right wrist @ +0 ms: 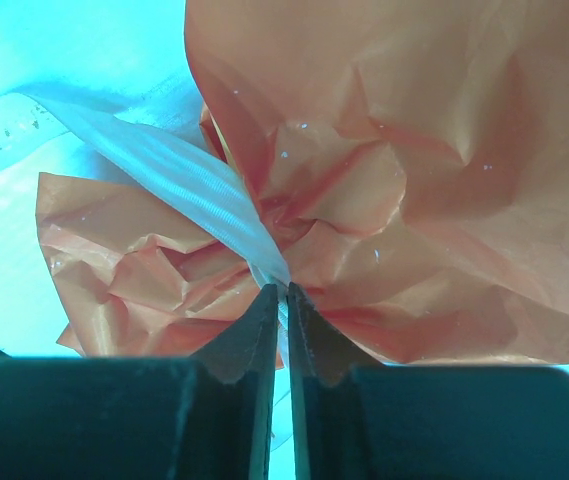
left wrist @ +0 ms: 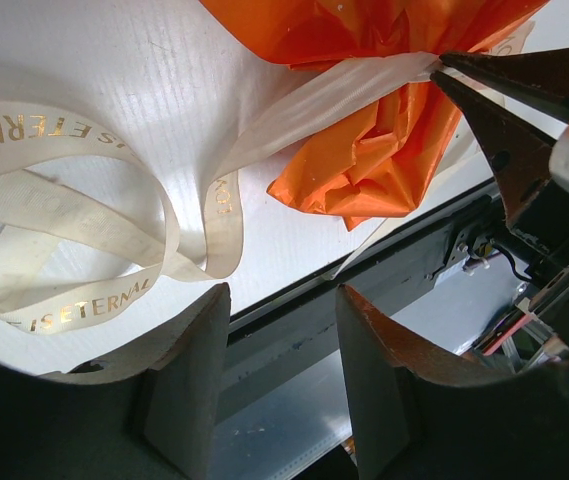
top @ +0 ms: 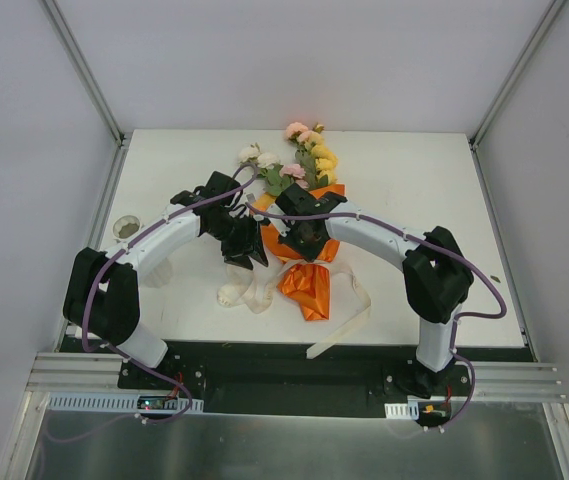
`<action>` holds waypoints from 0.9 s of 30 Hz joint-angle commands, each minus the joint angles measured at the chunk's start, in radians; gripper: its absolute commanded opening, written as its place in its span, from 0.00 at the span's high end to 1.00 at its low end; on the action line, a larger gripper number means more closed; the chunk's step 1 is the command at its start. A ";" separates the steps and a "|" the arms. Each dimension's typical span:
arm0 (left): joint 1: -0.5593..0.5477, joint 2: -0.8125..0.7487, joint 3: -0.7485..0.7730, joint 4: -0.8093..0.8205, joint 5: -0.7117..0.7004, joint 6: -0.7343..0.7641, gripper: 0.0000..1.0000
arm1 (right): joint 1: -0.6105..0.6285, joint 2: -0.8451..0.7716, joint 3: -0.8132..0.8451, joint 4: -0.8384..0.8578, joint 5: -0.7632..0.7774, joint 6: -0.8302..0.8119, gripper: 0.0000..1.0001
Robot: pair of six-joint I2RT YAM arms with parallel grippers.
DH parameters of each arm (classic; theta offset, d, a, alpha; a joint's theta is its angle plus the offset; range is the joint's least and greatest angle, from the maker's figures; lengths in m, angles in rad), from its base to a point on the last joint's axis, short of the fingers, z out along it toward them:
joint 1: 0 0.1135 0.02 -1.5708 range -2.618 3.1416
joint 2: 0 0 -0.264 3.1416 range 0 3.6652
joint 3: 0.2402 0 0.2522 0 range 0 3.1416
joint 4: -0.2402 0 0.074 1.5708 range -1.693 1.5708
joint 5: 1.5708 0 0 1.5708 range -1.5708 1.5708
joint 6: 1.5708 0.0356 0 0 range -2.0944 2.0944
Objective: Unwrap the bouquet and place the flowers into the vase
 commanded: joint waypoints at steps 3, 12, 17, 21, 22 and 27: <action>-0.005 -0.045 0.000 0.009 0.050 0.035 0.54 | 0.012 0.029 0.017 -0.017 -0.002 -0.012 0.89; -0.005 -0.050 -0.004 0.006 0.050 0.036 0.53 | 0.015 0.035 0.009 -0.014 0.004 -0.014 0.83; -0.005 -0.050 -0.003 0.008 0.051 0.038 0.53 | 0.015 0.049 0.021 -0.019 0.008 -0.014 0.85; -0.005 -0.054 -0.006 0.006 0.048 0.036 0.53 | 0.017 0.055 0.020 -0.014 0.016 -0.014 0.89; -0.005 -0.056 -0.006 0.006 0.047 0.038 0.54 | 0.017 0.052 0.021 -0.014 0.017 -0.012 0.91; -0.005 -0.054 -0.001 0.003 0.045 0.039 0.54 | 0.018 0.028 0.038 -0.026 0.028 -0.006 1.00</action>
